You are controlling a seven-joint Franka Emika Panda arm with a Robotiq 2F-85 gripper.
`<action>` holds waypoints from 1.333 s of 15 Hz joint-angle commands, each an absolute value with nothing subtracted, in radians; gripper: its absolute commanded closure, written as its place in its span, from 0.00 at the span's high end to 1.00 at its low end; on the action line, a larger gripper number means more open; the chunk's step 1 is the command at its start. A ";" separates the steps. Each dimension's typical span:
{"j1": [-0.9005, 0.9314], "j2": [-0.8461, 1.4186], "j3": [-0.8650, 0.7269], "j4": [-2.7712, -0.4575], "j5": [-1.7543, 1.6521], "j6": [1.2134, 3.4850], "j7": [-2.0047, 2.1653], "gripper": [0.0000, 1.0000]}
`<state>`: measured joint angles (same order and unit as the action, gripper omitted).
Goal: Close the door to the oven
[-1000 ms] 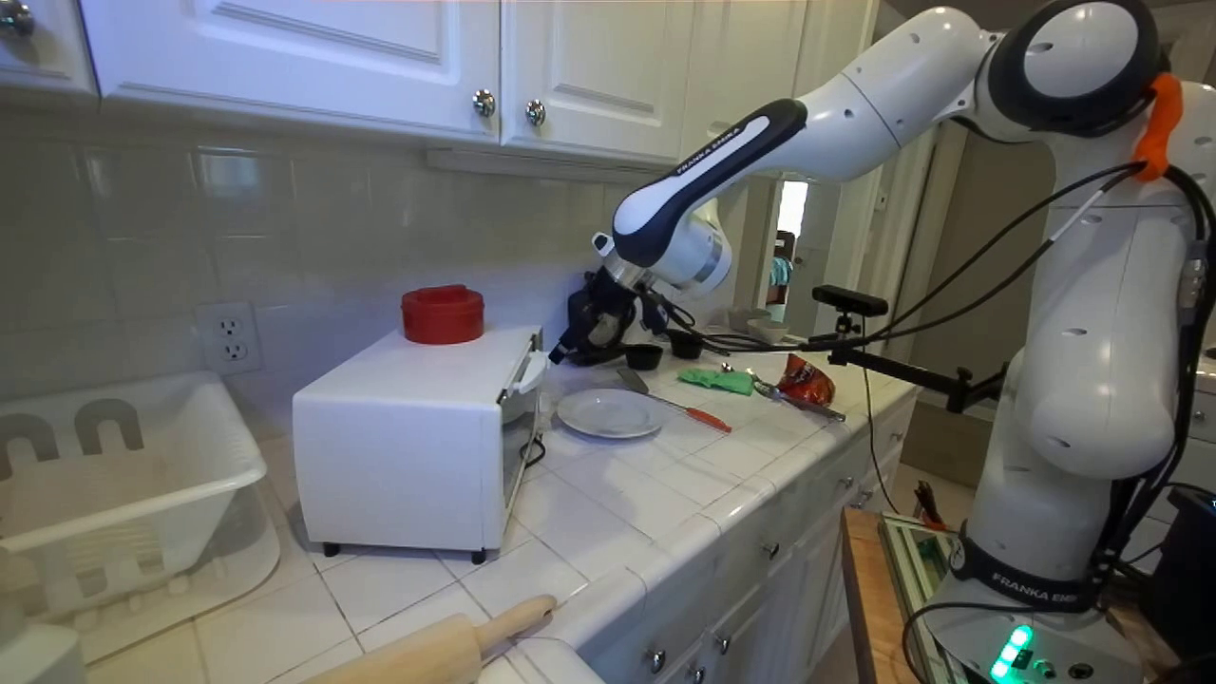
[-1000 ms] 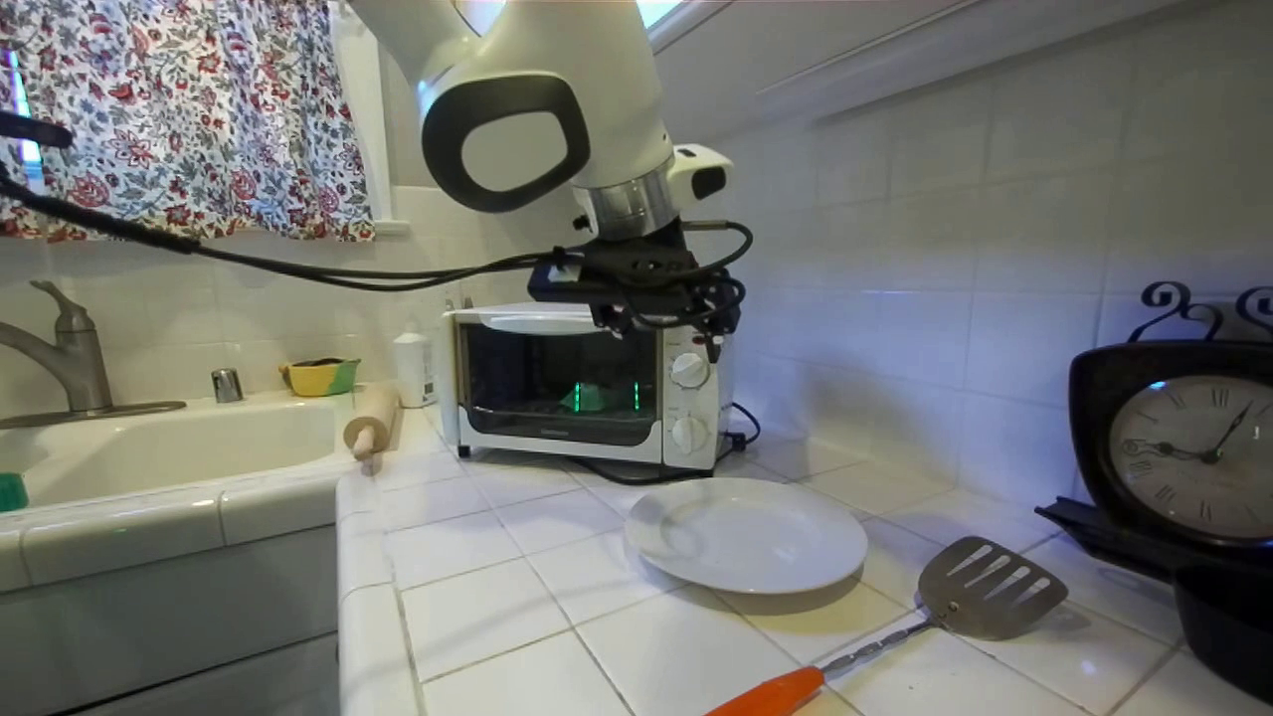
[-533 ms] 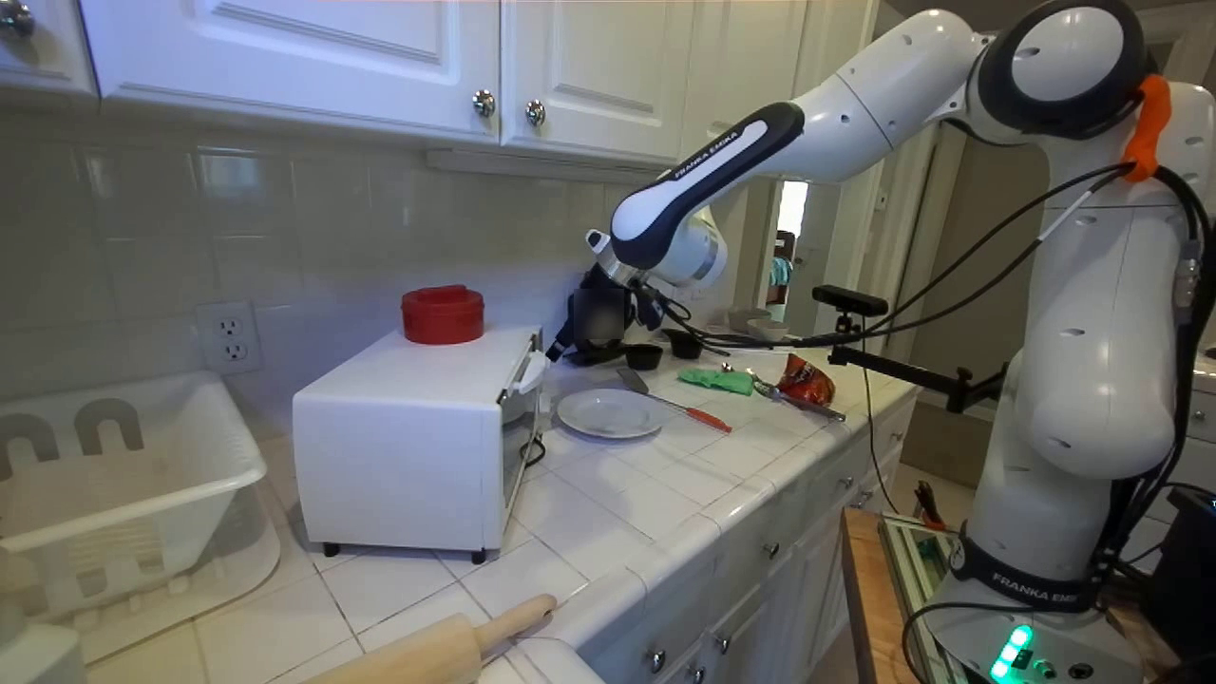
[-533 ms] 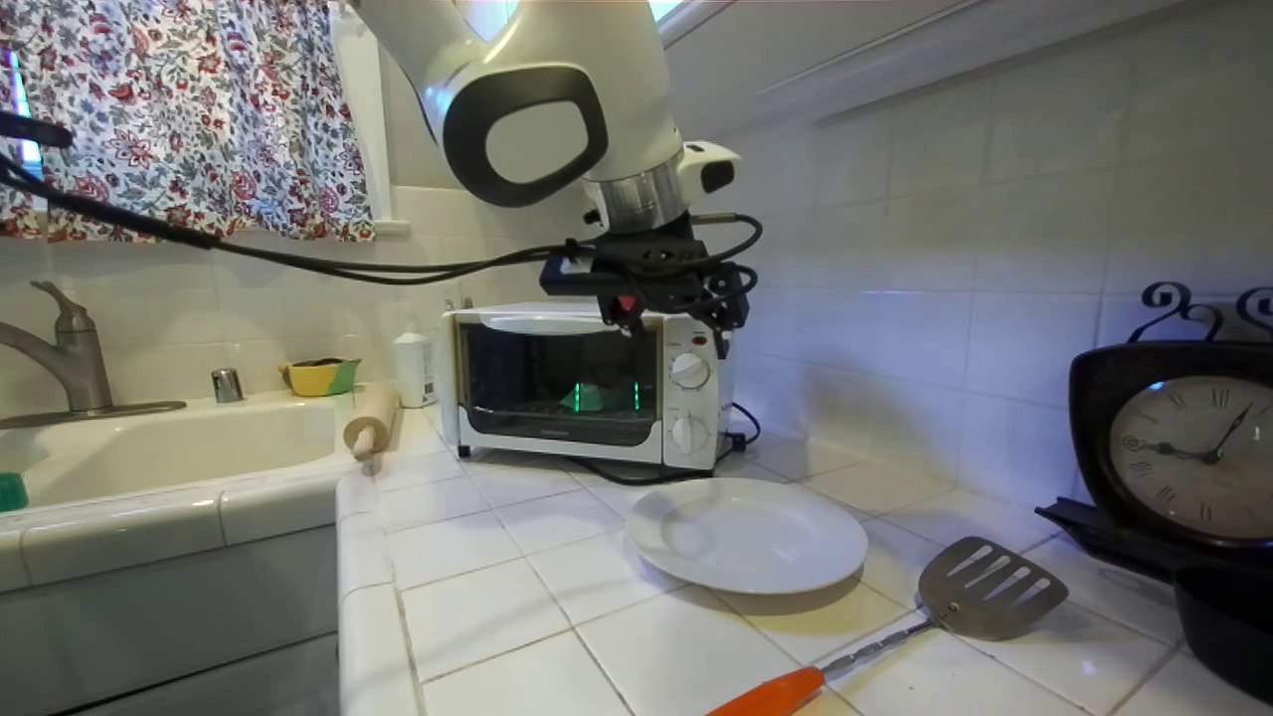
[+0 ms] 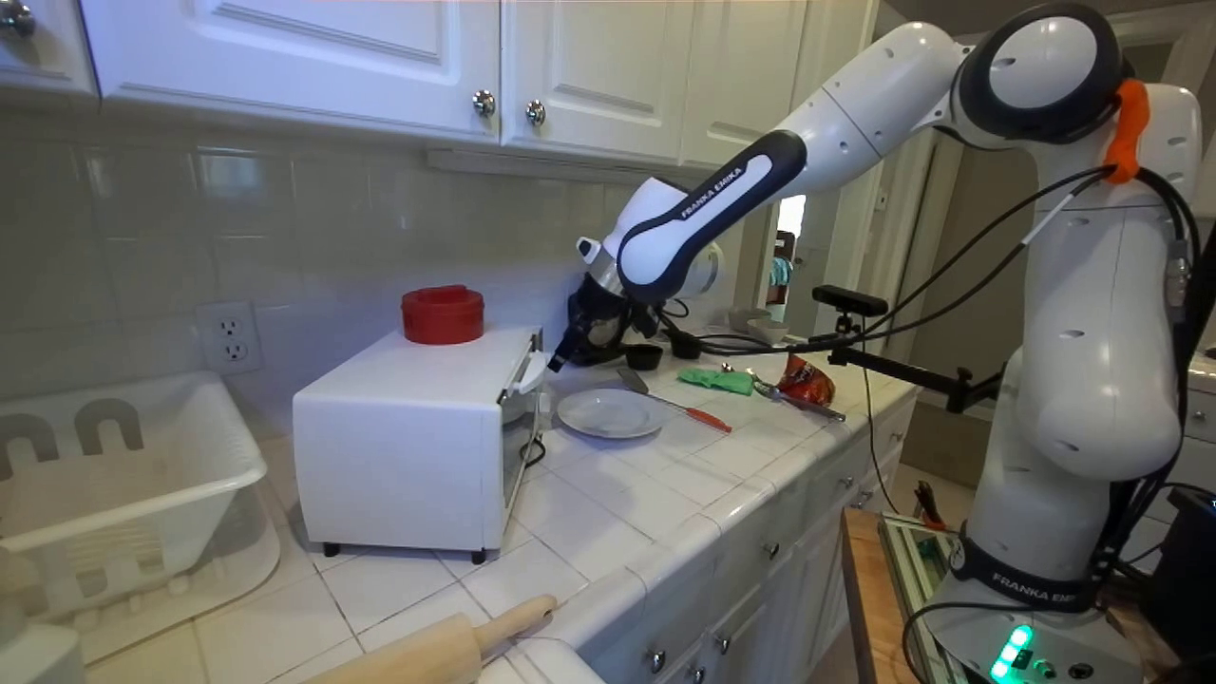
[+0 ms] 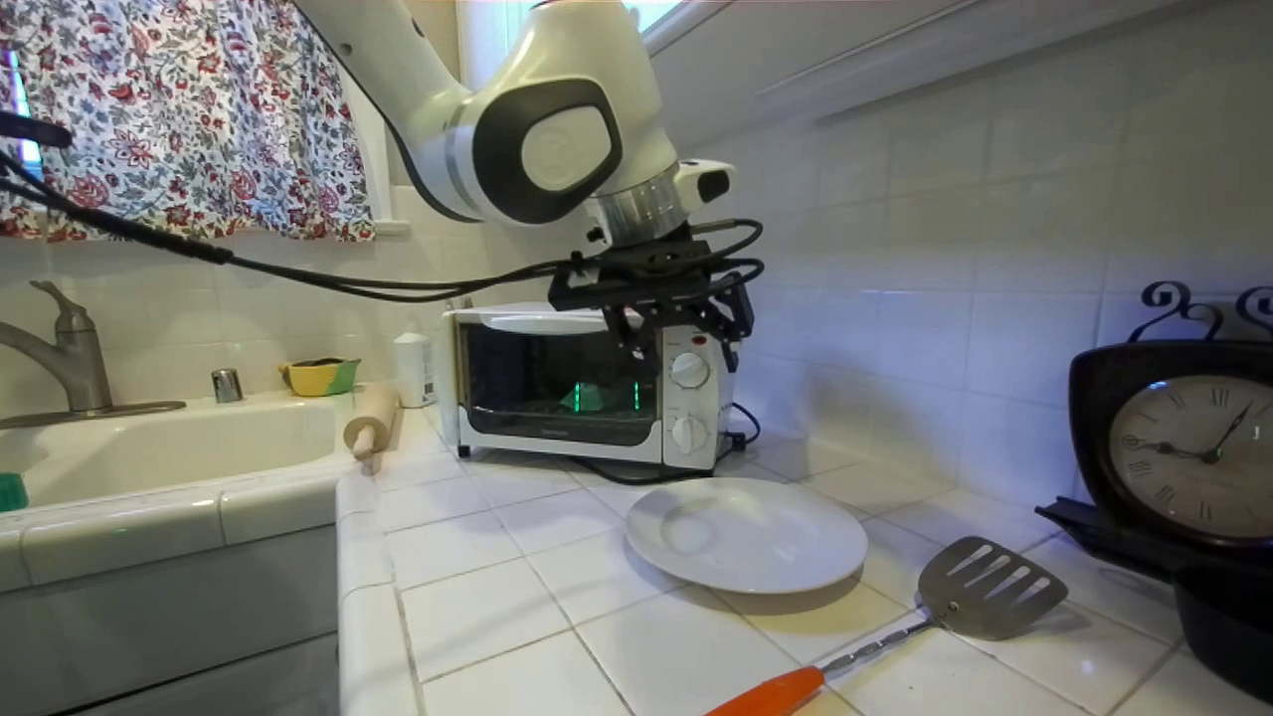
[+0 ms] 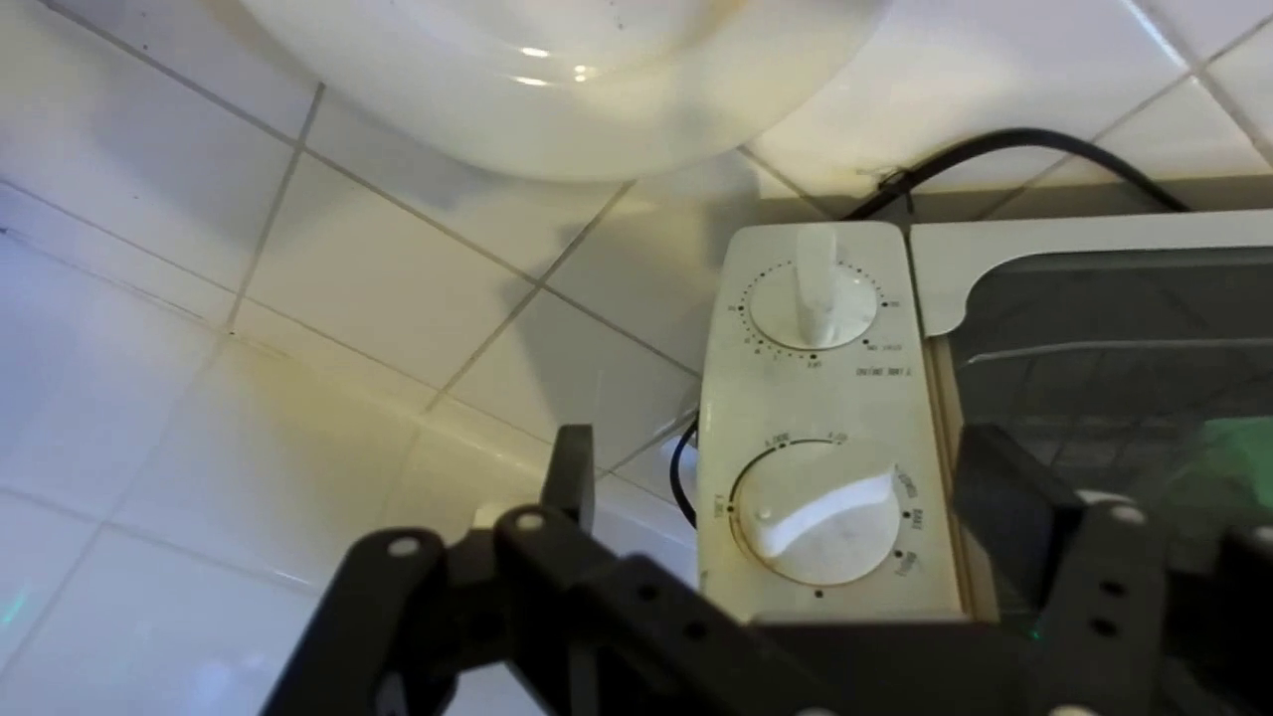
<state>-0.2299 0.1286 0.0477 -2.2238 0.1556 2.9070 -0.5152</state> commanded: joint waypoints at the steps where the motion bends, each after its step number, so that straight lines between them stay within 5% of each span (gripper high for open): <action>1: -0.188 0.142 0.018 -2.220 0.032 2.956 -0.419 0.94; 4: -0.143 0.145 -0.024 -2.214 -0.049 2.968 -0.353 0.85; 5: -0.134 0.144 -0.036 -2.212 -0.078 2.965 -0.334 0.75; 17: 0.014 0.136 -0.210 -2.183 -0.696 2.875 0.187 0.85; 20: 0.035 0.139 -0.206 -2.180 -0.750 2.838 0.248 0.81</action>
<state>0.0054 0.1298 -0.1950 -2.2048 -0.6774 2.8868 0.1712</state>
